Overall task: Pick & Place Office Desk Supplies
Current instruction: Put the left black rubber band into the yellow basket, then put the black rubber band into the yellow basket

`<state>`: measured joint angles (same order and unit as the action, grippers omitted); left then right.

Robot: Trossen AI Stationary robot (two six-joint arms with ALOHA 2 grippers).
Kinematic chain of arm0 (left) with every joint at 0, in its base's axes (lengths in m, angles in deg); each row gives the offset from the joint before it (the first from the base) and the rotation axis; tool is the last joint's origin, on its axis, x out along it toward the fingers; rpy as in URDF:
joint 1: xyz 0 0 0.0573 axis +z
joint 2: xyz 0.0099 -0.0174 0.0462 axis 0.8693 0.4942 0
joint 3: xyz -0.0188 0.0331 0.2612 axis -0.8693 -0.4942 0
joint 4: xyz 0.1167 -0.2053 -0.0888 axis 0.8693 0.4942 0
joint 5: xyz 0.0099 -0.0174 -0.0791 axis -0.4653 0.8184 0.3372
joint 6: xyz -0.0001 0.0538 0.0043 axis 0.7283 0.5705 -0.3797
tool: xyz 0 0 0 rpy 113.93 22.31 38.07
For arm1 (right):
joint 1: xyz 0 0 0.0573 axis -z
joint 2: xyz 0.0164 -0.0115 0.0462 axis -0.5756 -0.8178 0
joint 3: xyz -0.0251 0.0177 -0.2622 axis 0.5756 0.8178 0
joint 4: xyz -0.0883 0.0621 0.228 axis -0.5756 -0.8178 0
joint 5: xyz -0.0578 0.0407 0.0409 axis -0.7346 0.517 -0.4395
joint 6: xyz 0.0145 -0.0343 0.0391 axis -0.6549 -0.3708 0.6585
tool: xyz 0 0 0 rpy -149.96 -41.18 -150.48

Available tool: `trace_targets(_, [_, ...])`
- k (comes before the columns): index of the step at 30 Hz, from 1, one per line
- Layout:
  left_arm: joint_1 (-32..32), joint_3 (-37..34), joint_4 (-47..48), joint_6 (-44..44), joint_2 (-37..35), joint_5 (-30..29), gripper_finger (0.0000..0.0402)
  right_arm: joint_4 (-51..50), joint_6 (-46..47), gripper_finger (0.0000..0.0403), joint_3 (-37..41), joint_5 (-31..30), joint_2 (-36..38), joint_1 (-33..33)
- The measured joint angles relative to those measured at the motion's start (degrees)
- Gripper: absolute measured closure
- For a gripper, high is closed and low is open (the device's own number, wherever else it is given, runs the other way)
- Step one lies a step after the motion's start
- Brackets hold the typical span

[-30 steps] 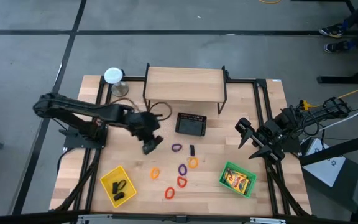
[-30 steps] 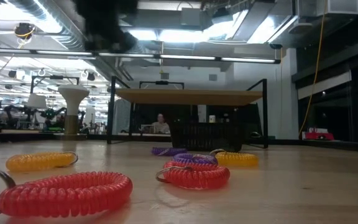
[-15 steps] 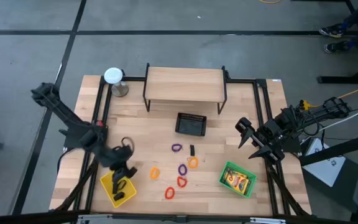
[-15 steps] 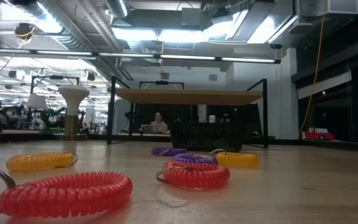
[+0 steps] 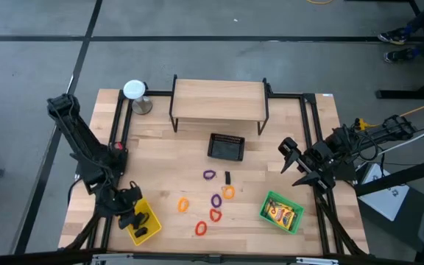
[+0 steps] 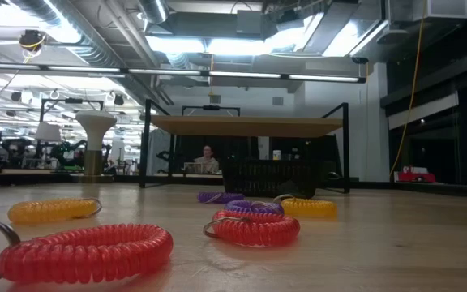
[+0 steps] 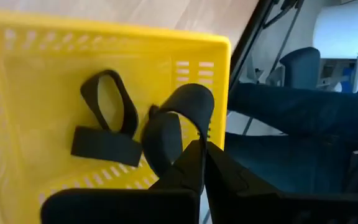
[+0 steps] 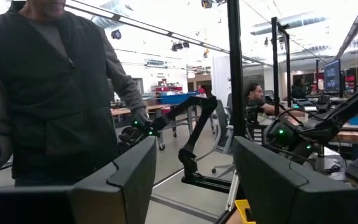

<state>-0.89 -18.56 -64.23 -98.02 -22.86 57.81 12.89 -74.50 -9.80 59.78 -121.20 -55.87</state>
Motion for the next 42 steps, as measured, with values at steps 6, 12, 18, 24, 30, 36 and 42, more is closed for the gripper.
trace_targets(6, [-1.95,-0.26,-0.45,-3.92,1.54,-0.75,0.0336,0.00,-0.02,0.0189,0.00,0.00,0.00,0.07])
trace_targets(12, [-2.02,-0.26,-0.33,-6.17,2.12,-3.05,0.0250,0.00,-0.04,0.0189,0.00,0.00,0.00,0.07])
trace_targets(18, [-2.02,-0.26,-0.36,-7.35,2.11,-3.62,0.0183,0.00,-0.04,0.0188,0.00,0.00,0.00,0.07])
trace_targets(24, [-2.02,-0.26,-11.26,-5.89,2.01,-3.58,0.0170,0.00,-0.04,0.0189,0.00,0.00,0.00,0.07])
trace_targets(30, [0.63,-0.13,-26.05,1.29,1.18,-5.56,0.0195,0.00,-0.07,0.0188,0.00,0.00,0.00,0.07])
trace_targets(36, [10.17,-0.15,-20.04,9.27,-4.33,-3.93,0.0209,0.00,0.57,0.0188,0.00,0.00,0.00,0.07])
trace_targets(42, [25.80,-0.15,-13.88,20.23,-9.99,-2.18,0.0208,0.00,3.06,0.0188,0.00,0.45,0.00,0.07])
